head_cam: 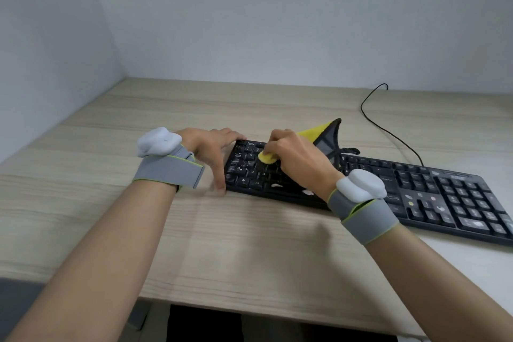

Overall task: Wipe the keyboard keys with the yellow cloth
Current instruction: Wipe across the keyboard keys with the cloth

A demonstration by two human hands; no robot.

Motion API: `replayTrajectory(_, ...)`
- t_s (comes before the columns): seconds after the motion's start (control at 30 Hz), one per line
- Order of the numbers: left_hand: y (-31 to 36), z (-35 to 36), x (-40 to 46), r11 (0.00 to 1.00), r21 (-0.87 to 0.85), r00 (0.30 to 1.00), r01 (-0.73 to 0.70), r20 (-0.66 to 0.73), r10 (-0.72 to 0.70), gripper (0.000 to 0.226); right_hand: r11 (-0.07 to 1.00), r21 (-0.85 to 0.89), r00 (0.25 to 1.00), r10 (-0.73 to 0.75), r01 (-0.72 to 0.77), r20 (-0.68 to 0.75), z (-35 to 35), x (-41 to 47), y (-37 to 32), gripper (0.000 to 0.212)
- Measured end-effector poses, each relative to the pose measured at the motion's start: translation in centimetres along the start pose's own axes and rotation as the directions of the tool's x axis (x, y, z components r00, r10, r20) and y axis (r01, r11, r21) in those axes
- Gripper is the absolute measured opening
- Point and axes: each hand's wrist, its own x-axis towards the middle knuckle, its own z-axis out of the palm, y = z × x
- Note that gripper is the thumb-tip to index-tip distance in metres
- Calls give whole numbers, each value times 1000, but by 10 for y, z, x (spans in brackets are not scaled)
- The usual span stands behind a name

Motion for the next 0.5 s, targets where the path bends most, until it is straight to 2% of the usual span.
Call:
replayTrajectory(0.1,0,1,1,1000,1,1000,0,3,0,135,1000,2,999,27,-27,22,-2,-3,1,42)
replayTrajectory(0.27,-1,1,3,1000,7,1000,-6,5,6,136,989,128,995,-88,80,53,0,-13,-9,42)
replayTrajectory(0.5,0,1,1,1000,6,1000,2,3,-2,135,998,58,999,2,0,-32,3,-5,6,41)
